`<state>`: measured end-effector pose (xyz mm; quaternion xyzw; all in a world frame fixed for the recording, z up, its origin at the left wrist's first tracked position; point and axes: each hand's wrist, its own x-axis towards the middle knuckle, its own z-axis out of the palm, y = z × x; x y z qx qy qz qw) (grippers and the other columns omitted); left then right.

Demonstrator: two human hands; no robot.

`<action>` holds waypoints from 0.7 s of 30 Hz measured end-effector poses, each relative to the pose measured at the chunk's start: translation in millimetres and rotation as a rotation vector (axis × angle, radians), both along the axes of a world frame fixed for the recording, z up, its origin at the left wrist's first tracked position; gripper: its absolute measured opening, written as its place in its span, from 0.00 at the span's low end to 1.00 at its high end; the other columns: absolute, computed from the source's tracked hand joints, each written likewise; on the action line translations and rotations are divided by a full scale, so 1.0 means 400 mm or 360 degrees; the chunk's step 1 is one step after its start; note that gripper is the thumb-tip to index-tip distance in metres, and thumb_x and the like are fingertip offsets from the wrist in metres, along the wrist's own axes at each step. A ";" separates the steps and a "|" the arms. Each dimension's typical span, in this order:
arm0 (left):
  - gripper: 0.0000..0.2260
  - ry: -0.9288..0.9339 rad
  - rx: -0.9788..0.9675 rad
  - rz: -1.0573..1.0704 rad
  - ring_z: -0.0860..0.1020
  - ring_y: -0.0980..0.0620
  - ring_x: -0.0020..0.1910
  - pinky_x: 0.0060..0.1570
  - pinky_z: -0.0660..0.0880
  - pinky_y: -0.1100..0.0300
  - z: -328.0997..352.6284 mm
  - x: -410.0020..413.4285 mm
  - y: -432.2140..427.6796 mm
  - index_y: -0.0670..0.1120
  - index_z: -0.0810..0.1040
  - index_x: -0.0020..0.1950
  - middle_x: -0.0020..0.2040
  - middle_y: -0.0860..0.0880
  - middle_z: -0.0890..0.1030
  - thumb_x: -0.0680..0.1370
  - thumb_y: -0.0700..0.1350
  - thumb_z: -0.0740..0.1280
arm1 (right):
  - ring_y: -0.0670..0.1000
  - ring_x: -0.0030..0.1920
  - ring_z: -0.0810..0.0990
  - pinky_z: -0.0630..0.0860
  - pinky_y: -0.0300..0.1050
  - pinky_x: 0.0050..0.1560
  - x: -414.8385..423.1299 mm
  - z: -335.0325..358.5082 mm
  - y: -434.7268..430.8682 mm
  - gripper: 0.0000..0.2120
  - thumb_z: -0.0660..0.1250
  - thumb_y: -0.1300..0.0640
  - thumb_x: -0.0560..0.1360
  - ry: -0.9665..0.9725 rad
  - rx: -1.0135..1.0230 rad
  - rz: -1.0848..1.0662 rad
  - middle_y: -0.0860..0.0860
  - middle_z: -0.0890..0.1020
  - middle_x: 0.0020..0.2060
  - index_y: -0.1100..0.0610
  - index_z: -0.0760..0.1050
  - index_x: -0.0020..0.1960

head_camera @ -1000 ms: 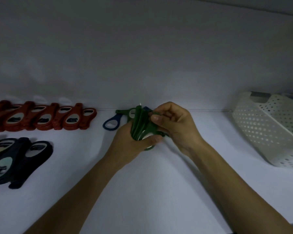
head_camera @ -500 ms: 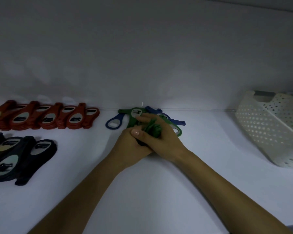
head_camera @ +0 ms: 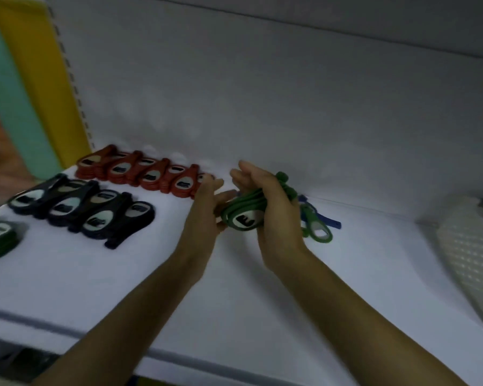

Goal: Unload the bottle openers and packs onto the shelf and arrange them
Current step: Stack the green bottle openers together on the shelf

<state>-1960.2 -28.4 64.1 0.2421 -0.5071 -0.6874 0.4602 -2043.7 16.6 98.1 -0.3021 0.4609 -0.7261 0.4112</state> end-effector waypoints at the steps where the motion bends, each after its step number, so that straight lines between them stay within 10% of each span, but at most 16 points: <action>1: 0.16 0.0084 0.0093 0.0094 0.81 0.52 0.50 0.52 0.76 0.56 0.012 0.008 0.015 0.45 0.77 0.56 0.52 0.49 0.82 0.80 0.55 0.57 | 0.47 0.52 0.83 0.76 0.45 0.58 0.044 0.003 -0.006 0.09 0.70 0.57 0.70 -0.0071 0.0002 0.0054 0.51 0.86 0.48 0.54 0.84 0.50; 7: 0.09 0.0101 0.0092 0.0889 0.79 0.48 0.53 0.47 0.76 0.55 0.001 0.184 0.025 0.41 0.74 0.57 0.49 0.46 0.79 0.80 0.42 0.59 | 0.50 0.46 0.84 0.79 0.45 0.47 0.247 -0.015 -0.042 0.07 0.68 0.62 0.70 -0.0387 0.0148 0.0414 0.51 0.85 0.42 0.54 0.83 0.44; 13: 0.08 -0.0710 -0.0645 0.1206 0.78 0.66 0.48 0.44 0.74 0.72 -0.058 0.360 0.084 0.56 0.74 0.56 0.49 0.62 0.79 0.78 0.53 0.61 | 0.52 0.43 0.82 0.79 0.46 0.47 0.382 -0.008 -0.092 0.07 0.63 0.60 0.76 -0.0741 0.0321 0.0735 0.57 0.83 0.50 0.62 0.79 0.47; 21: 0.05 -0.0568 -0.0218 0.1139 0.81 0.56 0.42 0.33 0.76 0.66 -0.069 0.530 0.078 0.47 0.77 0.51 0.47 0.48 0.82 0.78 0.45 0.64 | 0.53 0.44 0.83 0.80 0.44 0.44 0.419 -0.076 -0.108 0.10 0.70 0.54 0.74 0.0004 0.0295 0.0977 0.55 0.85 0.44 0.58 0.80 0.51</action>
